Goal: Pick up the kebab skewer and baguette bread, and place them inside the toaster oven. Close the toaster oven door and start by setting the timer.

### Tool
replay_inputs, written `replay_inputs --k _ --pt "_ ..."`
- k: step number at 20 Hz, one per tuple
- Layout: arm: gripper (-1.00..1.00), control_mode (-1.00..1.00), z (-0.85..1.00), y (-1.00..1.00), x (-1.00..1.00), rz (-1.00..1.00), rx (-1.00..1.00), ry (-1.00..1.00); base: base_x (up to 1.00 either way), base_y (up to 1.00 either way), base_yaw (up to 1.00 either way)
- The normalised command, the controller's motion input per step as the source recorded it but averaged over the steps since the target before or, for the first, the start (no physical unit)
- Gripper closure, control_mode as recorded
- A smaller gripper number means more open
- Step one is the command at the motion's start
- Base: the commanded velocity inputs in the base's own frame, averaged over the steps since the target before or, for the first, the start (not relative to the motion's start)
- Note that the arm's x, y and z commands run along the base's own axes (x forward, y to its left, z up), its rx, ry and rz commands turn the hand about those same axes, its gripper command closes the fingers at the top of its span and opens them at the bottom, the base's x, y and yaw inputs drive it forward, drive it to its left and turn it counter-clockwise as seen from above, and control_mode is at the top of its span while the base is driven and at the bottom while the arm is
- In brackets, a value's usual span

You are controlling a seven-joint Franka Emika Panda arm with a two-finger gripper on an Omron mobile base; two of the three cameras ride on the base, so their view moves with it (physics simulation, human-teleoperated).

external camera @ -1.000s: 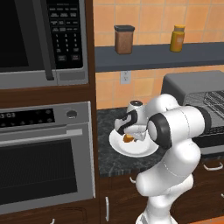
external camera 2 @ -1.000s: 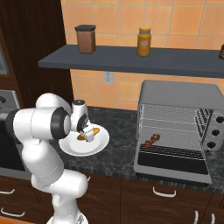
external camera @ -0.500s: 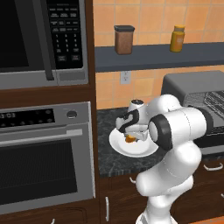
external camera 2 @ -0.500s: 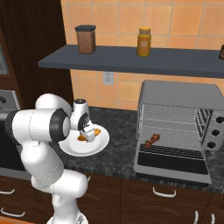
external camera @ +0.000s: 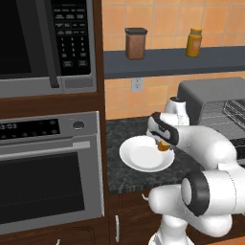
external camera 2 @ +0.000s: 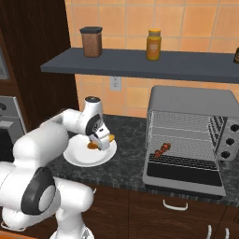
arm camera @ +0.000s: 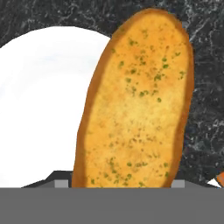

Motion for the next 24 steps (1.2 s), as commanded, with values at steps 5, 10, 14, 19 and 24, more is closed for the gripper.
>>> replay_inputs --k 5,10,14,19,24 --pt "1.00 -1.00 0.66 -1.00 -0.90 0.15 -0.10 0.00 0.00 0.00 0.00" --pt "1.00 -1.00 0.38 -1.00 -0.82 0.17 -0.07 0.00 0.00 0.00 0.00" --pt "1.00 -1.00 0.13 -1.00 -0.53 0.21 -0.03 0.00 0.00 0.00 0.00" --pt "1.00 -1.00 0.00 -1.00 -0.01 0.17 -0.03 0.01 0.00 0.00 0.00" --pt "1.00 -1.00 0.00 -1.00 0.34 0.09 0.00 0.01 0.00 0.00 0.00"
